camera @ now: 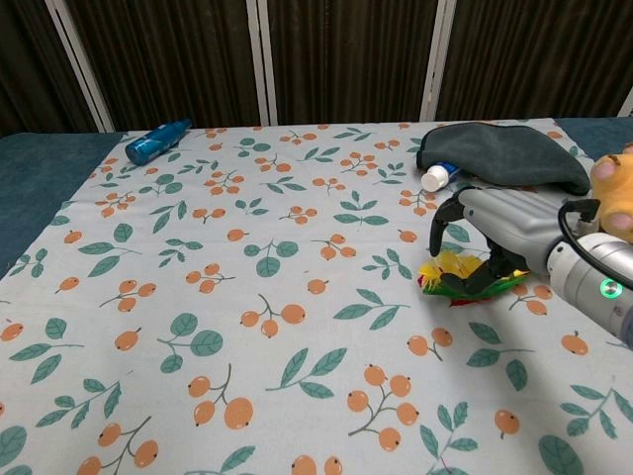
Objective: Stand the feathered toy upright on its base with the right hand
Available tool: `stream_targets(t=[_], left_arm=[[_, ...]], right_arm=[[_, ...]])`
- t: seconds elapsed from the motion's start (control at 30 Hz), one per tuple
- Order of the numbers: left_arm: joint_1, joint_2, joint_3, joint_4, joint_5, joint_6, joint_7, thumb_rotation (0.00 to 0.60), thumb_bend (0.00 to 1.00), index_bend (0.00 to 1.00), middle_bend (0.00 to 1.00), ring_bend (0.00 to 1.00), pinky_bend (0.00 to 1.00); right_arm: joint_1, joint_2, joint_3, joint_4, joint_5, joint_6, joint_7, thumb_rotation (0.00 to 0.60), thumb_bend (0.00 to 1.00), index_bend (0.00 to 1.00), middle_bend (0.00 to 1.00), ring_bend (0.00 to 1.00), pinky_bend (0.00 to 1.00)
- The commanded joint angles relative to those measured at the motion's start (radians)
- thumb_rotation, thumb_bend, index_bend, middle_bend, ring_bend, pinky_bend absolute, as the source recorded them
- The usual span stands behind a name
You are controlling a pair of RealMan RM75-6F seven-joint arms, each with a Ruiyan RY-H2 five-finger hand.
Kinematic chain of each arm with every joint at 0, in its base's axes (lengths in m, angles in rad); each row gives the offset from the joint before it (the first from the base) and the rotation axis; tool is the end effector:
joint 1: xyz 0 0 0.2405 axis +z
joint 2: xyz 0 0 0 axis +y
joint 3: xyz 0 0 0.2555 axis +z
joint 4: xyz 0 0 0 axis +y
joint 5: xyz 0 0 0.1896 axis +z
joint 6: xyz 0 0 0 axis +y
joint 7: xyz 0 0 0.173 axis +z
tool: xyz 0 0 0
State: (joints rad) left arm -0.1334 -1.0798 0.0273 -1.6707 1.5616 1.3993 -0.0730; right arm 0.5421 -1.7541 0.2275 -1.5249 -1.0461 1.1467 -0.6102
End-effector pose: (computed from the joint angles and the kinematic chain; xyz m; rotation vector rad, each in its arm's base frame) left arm -0.2878 0.2045 0.1550 -1.5239 -1.0425 -0.9282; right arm -0.1590 -0.3186 -0.0385 1.6539 -1.0450 0.8713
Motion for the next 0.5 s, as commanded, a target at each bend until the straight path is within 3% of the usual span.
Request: stream_targets(t=[0.03, 0.5], left_arm=[[-0.001, 0.001, 0.000, -0.001, -0.001, -0.002, -0.004, 0.593, 0.10, 0.00, 0.00, 0.00, 0.00], [-0.004, 0.008, 0.002, -0.004, -0.006, -0.012, -0.022, 0.593, 0.10, 0.00, 0.00, 0.00, 0.00]], right_arm=[[0.013, -0.023, 0.003, 0.031, 0.006, -0.004, 0.010, 0.600, 0.29, 0.44, 0.19, 0.00, 0.00], [0.039, -0.080, 0.002, 0.129, 0.014, -0.008, 0.037, 0.600, 0.29, 0.44, 0.19, 0.00, 0.00]])
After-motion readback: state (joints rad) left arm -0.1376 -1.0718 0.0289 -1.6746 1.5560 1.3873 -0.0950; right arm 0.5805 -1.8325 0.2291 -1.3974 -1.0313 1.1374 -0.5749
